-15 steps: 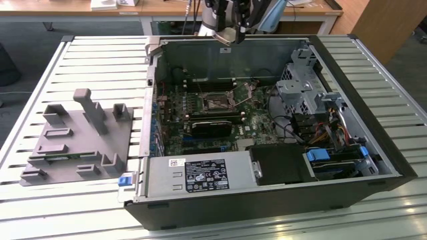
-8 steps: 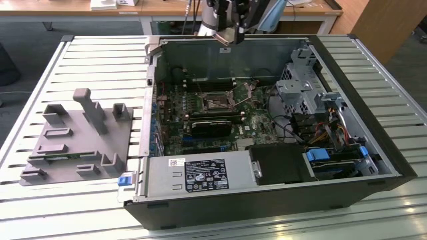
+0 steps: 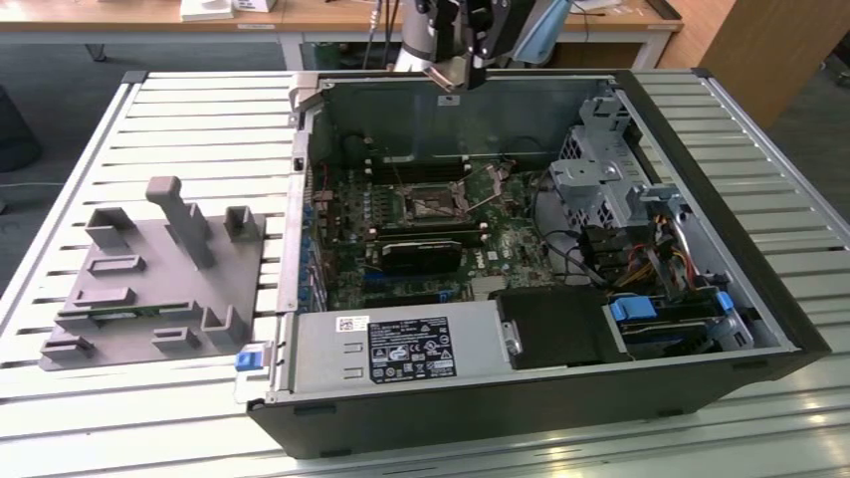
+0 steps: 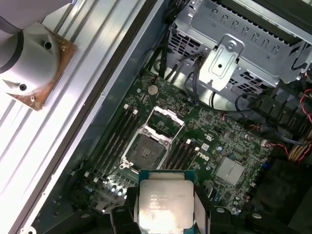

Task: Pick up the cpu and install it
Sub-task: 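Place the cpu into insertion slot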

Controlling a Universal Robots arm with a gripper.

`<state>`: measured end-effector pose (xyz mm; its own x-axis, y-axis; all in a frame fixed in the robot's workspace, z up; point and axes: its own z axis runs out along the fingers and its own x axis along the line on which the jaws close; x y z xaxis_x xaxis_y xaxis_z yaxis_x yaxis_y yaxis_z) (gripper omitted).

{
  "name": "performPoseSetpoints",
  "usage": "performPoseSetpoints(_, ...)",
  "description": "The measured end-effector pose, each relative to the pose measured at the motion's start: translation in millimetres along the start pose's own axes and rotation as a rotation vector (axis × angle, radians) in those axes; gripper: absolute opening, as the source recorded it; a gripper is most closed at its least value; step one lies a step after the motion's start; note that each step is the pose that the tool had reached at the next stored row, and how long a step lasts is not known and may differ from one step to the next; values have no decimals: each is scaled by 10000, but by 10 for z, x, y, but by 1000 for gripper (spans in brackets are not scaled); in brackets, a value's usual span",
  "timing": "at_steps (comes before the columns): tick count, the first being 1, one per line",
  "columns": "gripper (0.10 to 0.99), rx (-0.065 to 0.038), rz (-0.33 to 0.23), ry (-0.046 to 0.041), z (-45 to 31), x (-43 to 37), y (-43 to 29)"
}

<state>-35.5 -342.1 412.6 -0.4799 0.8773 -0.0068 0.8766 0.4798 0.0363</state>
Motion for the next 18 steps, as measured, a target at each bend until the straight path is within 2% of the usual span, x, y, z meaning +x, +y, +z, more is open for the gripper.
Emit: performPoseSetpoints(18, 541, 6, 964, -34, 12, 3, -5)
